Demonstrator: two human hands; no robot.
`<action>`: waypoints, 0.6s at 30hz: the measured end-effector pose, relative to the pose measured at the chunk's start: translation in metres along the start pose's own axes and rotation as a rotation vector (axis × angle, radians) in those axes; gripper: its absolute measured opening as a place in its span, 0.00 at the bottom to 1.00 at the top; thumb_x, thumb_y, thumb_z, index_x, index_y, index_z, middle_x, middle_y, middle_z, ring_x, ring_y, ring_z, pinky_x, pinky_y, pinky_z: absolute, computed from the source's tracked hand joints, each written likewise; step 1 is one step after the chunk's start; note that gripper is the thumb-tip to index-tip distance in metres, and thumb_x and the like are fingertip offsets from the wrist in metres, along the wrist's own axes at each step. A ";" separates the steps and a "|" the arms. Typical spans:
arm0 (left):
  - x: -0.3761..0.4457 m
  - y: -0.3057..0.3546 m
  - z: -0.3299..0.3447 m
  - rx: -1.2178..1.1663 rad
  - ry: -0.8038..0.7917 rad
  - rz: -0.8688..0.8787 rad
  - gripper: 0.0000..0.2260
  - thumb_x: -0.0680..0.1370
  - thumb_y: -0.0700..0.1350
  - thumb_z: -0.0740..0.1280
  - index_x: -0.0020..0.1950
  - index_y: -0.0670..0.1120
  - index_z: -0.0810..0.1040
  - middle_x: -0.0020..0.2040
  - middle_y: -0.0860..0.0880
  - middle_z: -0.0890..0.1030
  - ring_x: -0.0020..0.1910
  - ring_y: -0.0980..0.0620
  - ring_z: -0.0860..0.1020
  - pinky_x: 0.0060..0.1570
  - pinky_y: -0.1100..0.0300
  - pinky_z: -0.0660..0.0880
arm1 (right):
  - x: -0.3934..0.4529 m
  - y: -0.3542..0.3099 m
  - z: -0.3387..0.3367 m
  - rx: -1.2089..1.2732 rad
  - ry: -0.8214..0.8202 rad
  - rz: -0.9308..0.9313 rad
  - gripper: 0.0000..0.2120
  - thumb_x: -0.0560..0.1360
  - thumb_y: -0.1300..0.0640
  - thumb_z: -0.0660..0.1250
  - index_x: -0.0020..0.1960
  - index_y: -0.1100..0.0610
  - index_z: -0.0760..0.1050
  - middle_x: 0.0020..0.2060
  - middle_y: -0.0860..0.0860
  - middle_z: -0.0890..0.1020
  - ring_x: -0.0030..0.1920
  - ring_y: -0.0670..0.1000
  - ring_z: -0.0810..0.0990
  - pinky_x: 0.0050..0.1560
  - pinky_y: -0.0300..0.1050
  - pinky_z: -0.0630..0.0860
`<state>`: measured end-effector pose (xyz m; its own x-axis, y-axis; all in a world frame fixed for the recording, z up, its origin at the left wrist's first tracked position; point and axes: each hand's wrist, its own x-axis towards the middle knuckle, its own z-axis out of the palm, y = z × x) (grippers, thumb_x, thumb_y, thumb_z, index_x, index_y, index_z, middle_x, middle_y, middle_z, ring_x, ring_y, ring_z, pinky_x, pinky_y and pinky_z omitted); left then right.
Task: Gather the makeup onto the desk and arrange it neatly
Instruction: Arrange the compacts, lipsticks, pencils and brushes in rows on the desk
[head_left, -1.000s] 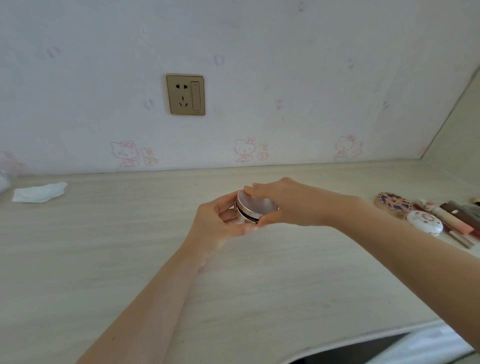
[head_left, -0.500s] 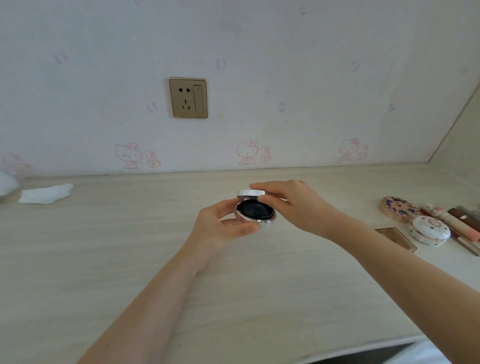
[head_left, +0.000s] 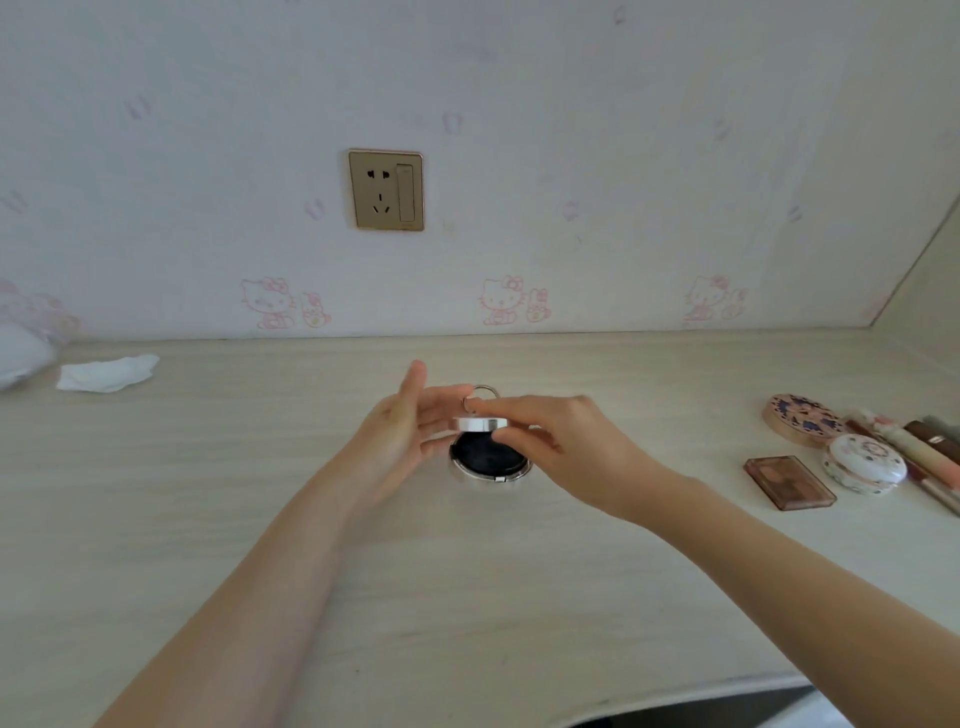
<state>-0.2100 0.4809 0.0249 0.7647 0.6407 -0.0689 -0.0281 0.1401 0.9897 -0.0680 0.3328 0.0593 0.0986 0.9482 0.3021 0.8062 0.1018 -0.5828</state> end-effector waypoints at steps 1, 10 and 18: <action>0.000 0.000 -0.001 0.100 0.005 0.028 0.27 0.80 0.61 0.51 0.61 0.45 0.80 0.56 0.50 0.83 0.58 0.56 0.80 0.53 0.61 0.76 | -0.001 0.000 0.004 -0.006 -0.004 -0.013 0.16 0.79 0.59 0.63 0.64 0.47 0.76 0.48 0.46 0.83 0.45 0.45 0.79 0.50 0.37 0.74; -0.001 -0.008 -0.007 0.615 0.001 0.166 0.19 0.82 0.55 0.56 0.57 0.47 0.82 0.55 0.57 0.82 0.59 0.65 0.76 0.59 0.74 0.67 | -0.009 0.000 0.027 -0.018 -0.049 -0.064 0.14 0.79 0.60 0.62 0.63 0.50 0.76 0.51 0.50 0.83 0.49 0.53 0.80 0.50 0.48 0.74; -0.015 -0.012 -0.011 0.579 0.034 0.211 0.14 0.81 0.44 0.62 0.66 0.47 0.76 0.62 0.54 0.79 0.61 0.64 0.74 0.61 0.73 0.67 | -0.010 0.003 0.036 -0.068 -0.041 -0.081 0.13 0.79 0.57 0.63 0.63 0.51 0.75 0.52 0.50 0.81 0.51 0.51 0.79 0.52 0.48 0.75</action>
<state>-0.2282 0.4775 0.0124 0.7593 0.6353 0.1412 0.1851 -0.4189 0.8890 -0.0873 0.3343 0.0275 0.0085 0.9492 0.3145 0.8484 0.1596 -0.5046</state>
